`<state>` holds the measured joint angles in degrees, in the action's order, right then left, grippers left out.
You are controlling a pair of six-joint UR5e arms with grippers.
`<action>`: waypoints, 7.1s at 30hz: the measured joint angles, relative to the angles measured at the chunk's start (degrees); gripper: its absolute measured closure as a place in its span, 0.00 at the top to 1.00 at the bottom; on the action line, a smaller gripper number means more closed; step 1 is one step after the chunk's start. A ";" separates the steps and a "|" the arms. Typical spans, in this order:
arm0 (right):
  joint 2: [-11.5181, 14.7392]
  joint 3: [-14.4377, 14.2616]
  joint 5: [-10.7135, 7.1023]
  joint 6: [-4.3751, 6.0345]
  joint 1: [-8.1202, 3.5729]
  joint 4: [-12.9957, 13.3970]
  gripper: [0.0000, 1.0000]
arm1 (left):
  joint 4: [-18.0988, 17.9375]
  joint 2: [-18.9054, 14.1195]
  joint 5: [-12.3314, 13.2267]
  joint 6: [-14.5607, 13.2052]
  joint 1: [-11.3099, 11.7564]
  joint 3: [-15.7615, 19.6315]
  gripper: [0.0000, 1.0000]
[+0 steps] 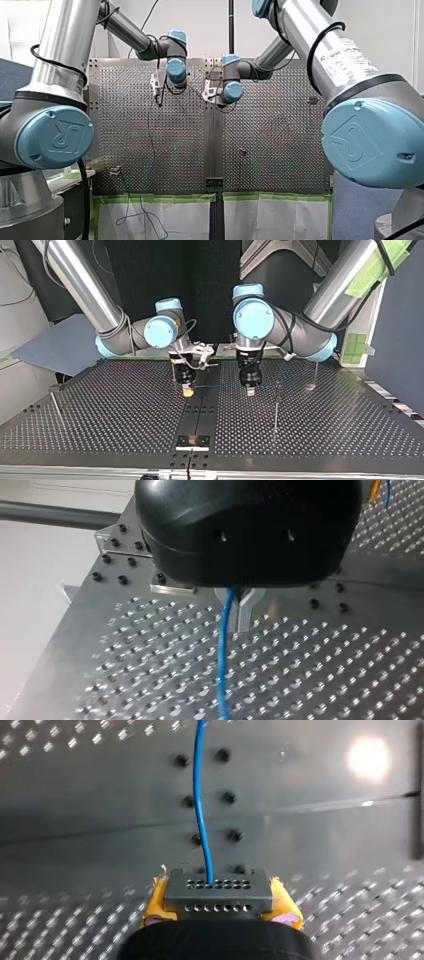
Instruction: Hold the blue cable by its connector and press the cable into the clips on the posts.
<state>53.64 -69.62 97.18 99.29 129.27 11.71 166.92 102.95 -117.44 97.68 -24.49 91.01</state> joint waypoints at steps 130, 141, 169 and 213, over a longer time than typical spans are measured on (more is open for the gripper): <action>-5.33 -41.97 -10.27 0.64 -19.76 44.61 0.00 | -35.47 37.44 -17.99 1.61 -21.76 -2.84 0.00; -7.83 -41.02 -14.13 -0.18 -25.04 44.54 0.00 | -36.16 38.24 -15.41 1.46 -20.58 -5.57 0.00; -7.91 -36.64 -19.70 -2.58 -21.99 42.10 0.00 | -31.79 45.80 -12.78 1.83 -18.69 -13.11 0.00; -7.97 -32.53 -19.66 0.86 -25.27 39.55 0.00 | -25.35 45.74 -1.69 0.31 -16.89 -13.12 0.00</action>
<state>45.66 -102.14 77.52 100.15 104.00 51.26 141.57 148.69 -119.13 97.99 -41.39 77.88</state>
